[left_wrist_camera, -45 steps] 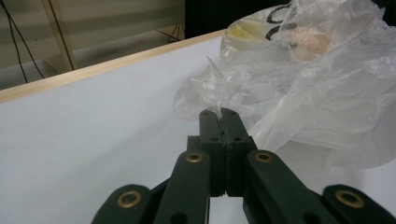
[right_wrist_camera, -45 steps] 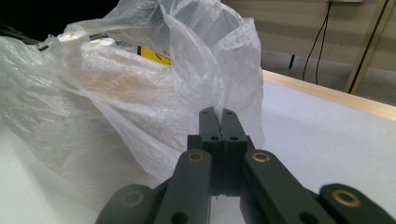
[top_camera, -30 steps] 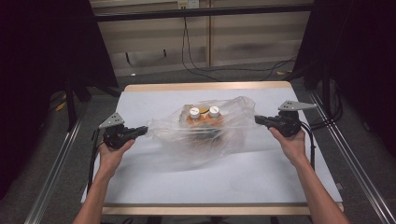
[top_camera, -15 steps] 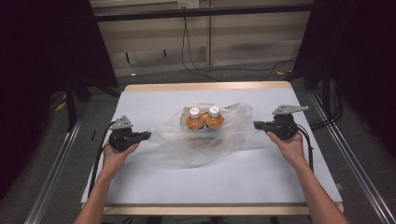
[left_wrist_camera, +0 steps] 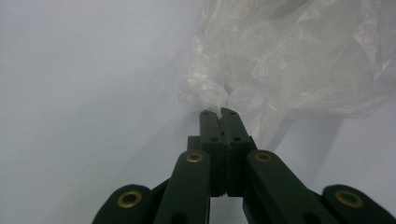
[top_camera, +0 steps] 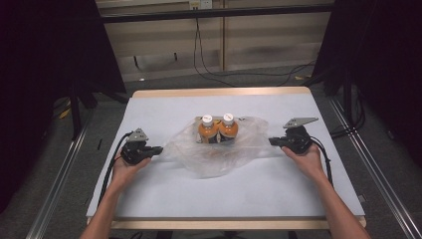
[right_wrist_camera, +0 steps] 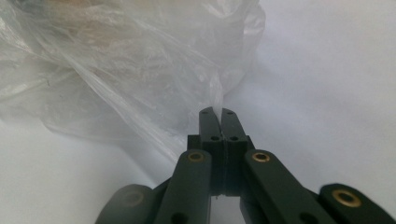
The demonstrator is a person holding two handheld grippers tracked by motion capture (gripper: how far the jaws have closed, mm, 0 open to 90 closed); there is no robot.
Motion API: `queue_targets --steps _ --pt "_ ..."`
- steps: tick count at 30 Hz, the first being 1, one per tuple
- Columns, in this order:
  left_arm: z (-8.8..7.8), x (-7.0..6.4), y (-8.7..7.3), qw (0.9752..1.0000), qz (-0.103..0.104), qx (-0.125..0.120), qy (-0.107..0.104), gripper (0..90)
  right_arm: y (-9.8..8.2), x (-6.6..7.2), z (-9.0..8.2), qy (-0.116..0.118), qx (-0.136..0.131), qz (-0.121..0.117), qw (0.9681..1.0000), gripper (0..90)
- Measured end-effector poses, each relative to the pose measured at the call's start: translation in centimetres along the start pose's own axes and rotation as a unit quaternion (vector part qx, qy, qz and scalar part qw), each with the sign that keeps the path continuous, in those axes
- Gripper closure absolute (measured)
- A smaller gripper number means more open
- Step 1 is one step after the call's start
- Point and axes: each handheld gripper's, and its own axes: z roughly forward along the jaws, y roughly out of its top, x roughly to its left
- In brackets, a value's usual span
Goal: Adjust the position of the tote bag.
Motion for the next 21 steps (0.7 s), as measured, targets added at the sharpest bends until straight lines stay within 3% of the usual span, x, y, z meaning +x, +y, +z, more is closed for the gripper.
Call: queue_targets --steps 4,9,13,21 --pt "0.3 0.3 -0.2 1.0000 -0.008 0.002 -0.001 89.9 -0.5 -0.1 0.7 -0.003 0.020 0.001 0.9998 90.0" --pt "0.6 0.4 -0.5 0.9997 -0.002 0.024 0.005 89.9 -0.7 0.2 1.4 0.000 0.040 -0.007 0.9992 90.0" --pt "1.0 0.2 -0.5 0.9997 0.000 0.025 0.006 89.9 -0.9 0.0 1.8 -0.010 0.053 -0.006 0.9985 90.0" --pt "0.9 0.4 -0.6 0.9997 -0.007 0.023 0.000 89.5 -1.2 -0.1 1.8 -0.015 0.044 -0.006 0.9989 90.0"
